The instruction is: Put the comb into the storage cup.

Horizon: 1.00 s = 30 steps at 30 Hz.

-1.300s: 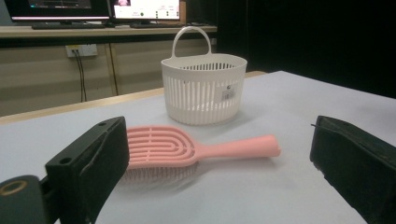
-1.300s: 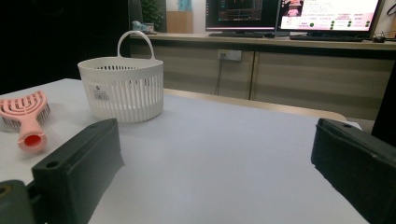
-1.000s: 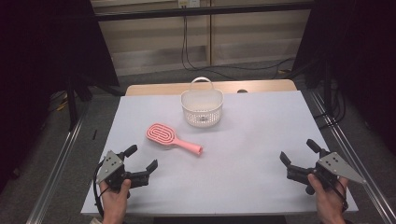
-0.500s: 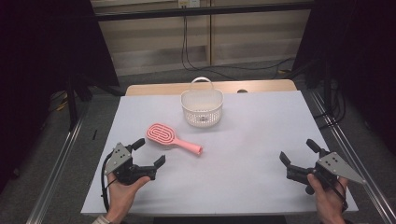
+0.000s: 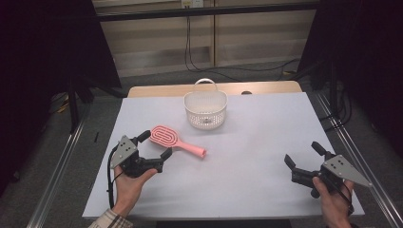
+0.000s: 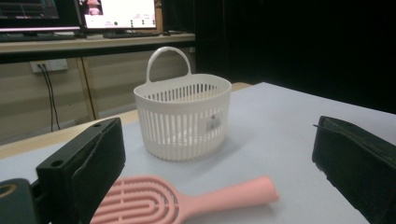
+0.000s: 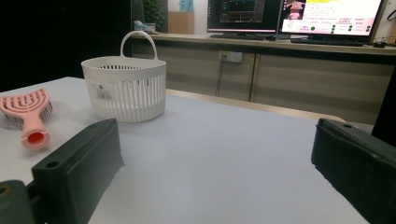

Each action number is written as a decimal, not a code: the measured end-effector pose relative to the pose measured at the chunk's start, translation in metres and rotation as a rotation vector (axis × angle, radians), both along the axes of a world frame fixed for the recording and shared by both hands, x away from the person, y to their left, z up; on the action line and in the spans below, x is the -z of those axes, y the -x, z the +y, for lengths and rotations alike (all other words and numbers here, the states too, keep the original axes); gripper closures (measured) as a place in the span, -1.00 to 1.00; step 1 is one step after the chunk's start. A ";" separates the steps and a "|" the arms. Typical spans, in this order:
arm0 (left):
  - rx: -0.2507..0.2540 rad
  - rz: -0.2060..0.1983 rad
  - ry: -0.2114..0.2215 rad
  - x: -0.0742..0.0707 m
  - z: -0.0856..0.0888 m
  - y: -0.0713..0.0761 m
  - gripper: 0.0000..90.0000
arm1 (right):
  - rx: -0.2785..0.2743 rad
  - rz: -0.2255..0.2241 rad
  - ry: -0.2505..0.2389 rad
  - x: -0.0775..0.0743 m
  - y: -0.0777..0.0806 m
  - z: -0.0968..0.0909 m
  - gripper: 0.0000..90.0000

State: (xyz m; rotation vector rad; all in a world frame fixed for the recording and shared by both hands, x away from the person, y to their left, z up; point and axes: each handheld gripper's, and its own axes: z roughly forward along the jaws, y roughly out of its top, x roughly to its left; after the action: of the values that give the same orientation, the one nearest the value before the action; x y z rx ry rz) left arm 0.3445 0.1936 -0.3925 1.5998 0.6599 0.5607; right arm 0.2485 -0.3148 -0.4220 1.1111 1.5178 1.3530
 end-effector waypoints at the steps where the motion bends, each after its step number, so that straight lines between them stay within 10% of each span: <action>1: 0.003 -0.007 0.005 -0.001 -0.002 -0.002 -0.94 | 0.000 0.000 0.000 0.000 0.000 0.000 -0.98; 9: -0.004 -0.020 0.018 -0.006 -0.012 -0.015 -0.91 | 0.000 -0.004 -0.002 0.000 0.000 0.000 -0.98; 12: 0.005 0.046 0.066 -0.005 -0.016 -0.020 -0.91 | -0.003 -0.005 -0.003 0.000 0.000 0.000 -0.98; 15: -0.015 -0.023 0.012 -0.004 -0.016 -0.019 -0.85 | -0.004 -0.003 0.001 0.000 0.000 0.000 -0.98; 30: -0.023 -0.032 -0.027 0.008 -0.007 -0.023 -0.21 | -0.008 -0.005 0.001 0.000 0.000 0.000 -0.98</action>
State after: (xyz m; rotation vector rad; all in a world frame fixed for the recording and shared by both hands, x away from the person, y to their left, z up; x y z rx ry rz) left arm 0.3677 0.1867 -0.4004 1.6071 0.6505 0.6133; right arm 0.2481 -0.3149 -0.4219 1.1015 1.5213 1.3595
